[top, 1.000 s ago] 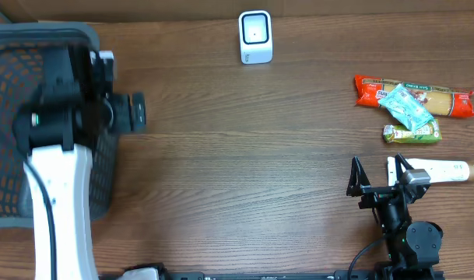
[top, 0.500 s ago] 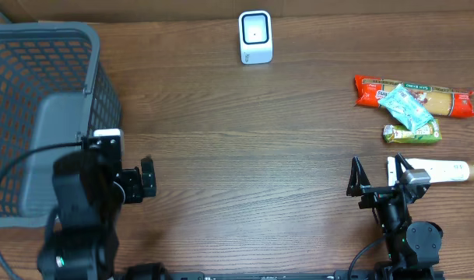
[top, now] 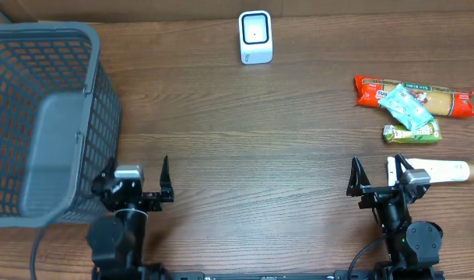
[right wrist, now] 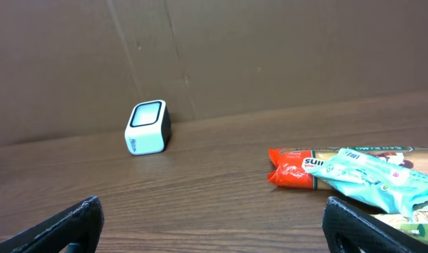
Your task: Scan the item barcode
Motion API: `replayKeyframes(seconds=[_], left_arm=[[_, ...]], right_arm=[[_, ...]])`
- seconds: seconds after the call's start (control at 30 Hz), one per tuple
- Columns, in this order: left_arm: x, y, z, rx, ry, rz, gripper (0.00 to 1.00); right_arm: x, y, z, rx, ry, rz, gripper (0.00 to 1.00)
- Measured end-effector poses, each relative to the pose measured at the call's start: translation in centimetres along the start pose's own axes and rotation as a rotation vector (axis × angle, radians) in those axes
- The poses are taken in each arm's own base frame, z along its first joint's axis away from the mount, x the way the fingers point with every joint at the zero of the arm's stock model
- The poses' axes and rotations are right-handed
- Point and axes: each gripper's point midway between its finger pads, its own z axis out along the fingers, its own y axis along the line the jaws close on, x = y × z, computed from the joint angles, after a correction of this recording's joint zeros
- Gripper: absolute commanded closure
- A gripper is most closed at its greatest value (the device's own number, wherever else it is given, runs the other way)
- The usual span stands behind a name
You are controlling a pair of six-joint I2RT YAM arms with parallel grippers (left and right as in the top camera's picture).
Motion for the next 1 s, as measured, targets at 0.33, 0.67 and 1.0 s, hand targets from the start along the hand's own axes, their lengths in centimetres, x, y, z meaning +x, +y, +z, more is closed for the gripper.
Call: replayKeyframes(seconds=[0.33,0.67,1.0], left_arm=[[1.9,-0.3,0.7,0.002,-0.167,0.019,0.00],[5.7,-0.8,1.6,0.018,-0.108,0.031,0.01],[5.6,-1.0,1.6,0.026,-0.109,0.032,0.00]], right_arm=[[0.0,0.0,0.0,0.000,-0.001,0.000,0.00],[0.0,0.0,0.0,0.000,-0.001,0.000,0.00],[0.0,0.0,0.0,0.000,0.000,0.000,0.00]])
